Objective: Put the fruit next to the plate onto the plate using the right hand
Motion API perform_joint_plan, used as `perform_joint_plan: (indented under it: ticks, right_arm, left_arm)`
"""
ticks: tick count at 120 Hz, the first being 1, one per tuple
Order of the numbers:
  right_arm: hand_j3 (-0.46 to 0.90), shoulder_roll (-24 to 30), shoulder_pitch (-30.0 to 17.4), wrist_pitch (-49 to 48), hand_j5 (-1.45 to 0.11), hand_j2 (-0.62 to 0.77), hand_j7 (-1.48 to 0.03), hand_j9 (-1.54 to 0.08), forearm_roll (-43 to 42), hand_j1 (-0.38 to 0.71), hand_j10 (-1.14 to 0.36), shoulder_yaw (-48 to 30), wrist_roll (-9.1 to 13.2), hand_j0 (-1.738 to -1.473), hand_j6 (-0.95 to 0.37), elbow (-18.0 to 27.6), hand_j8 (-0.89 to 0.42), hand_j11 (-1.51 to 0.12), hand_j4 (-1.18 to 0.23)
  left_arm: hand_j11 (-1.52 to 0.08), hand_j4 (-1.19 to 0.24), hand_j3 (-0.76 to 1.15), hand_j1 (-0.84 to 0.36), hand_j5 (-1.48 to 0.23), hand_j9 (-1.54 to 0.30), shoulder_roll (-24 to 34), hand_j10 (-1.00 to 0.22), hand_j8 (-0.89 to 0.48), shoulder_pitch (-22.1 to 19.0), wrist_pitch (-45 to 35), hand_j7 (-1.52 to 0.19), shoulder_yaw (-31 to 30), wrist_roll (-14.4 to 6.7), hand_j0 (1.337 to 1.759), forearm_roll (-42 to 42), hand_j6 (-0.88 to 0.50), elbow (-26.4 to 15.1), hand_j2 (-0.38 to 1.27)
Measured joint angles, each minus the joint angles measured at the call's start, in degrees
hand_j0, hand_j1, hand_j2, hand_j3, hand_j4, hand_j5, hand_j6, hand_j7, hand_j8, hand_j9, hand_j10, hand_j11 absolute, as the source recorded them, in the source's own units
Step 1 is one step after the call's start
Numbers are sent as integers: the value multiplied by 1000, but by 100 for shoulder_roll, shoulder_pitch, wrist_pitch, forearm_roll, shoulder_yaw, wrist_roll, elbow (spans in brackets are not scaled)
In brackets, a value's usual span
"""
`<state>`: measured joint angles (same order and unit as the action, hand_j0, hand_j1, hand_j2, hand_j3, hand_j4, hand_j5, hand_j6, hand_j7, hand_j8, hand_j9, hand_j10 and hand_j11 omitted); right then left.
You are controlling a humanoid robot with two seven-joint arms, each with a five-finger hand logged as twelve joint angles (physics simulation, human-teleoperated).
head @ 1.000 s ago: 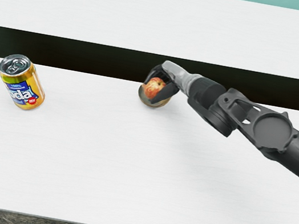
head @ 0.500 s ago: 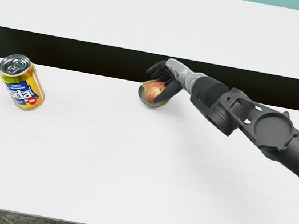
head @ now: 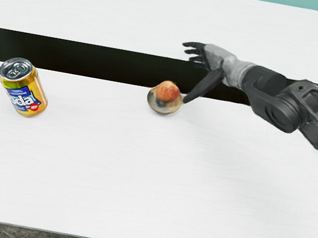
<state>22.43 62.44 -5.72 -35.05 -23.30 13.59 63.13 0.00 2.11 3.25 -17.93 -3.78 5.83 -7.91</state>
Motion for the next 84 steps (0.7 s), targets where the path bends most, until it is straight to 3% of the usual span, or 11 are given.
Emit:
perform_joint_plan:
  ticks: [34, 55, 84]
  right_arm:
    - [0, 1270, -272, -2491, -72, -9, -72, -72, 2498, -284, -55, -420, -54, -1658, -55, 54, -55, -72, -56]
    - [0, 1983, -540, -2847, -58, -7, -58, -58, 3466, -297, -44, -436, -36, -1658, -44, 44, -44, -58, -44]
    - [0, 2687, -923, -2921, -49, -6, -49, -49, 4171, -305, -36, -436, -33, -1658, -36, 46, -36, -49, -36]
  left_arm:
    - [-318, -245, 0, 55, -318, -318, 0, -245, -245, 0, 0, -318, 0, 0, 1658, -2, -245, 0, 49]
    - [-318, -245, 0, 55, -318, -318, 0, -245, -245, 0, 0, -318, 1, 0, 1658, 0, -245, 0, 49]
    - [-318, -245, 0, 55, -318, -318, 0, -245, -245, 0, 0, -318, 1, 0, 1658, -1, -245, 0, 49]
